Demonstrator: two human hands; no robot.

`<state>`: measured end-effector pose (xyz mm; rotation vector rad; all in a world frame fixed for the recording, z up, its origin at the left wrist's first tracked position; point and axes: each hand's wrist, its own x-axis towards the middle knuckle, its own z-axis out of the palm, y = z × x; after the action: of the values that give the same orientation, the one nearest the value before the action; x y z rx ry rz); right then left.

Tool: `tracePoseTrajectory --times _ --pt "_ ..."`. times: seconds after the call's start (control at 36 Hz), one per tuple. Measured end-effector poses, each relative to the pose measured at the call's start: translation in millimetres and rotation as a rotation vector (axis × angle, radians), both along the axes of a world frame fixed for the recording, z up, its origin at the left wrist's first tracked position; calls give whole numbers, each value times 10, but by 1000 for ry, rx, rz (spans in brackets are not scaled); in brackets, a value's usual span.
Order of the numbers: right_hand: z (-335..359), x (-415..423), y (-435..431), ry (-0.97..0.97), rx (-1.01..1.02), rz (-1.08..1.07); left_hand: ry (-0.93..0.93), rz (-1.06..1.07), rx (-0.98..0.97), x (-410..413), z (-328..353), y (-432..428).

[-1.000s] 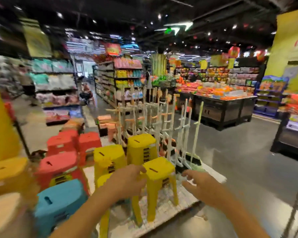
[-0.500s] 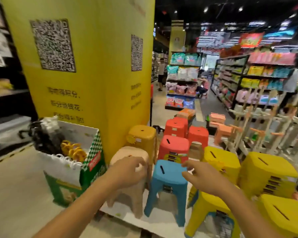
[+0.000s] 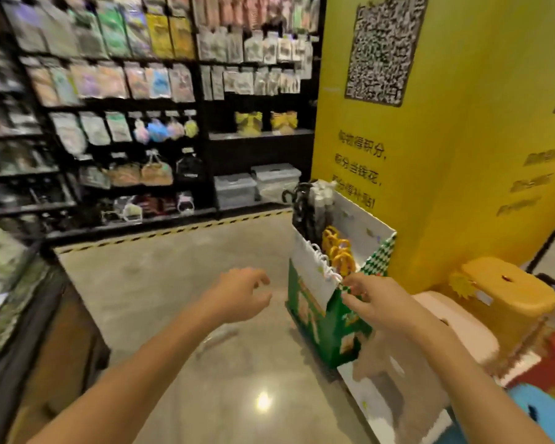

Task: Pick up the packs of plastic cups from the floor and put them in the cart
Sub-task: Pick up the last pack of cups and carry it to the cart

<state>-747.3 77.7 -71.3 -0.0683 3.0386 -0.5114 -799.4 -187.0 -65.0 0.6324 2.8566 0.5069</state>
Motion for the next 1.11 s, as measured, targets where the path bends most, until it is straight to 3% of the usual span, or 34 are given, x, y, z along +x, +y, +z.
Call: tracePoseTrajectory --times 0.25,0.53,1.11 --pt "-208 -1484 -837 -57 -3 215 -25 276 33 -860 -264 -914" --pt "-399 -3055 -1543 -107 -14 278 -15 376 5 -2269 -505 -1598" --pt "-1101 -6082 -1652 -169 -32 354 -97 462 4 -4950 -1151 -1642"
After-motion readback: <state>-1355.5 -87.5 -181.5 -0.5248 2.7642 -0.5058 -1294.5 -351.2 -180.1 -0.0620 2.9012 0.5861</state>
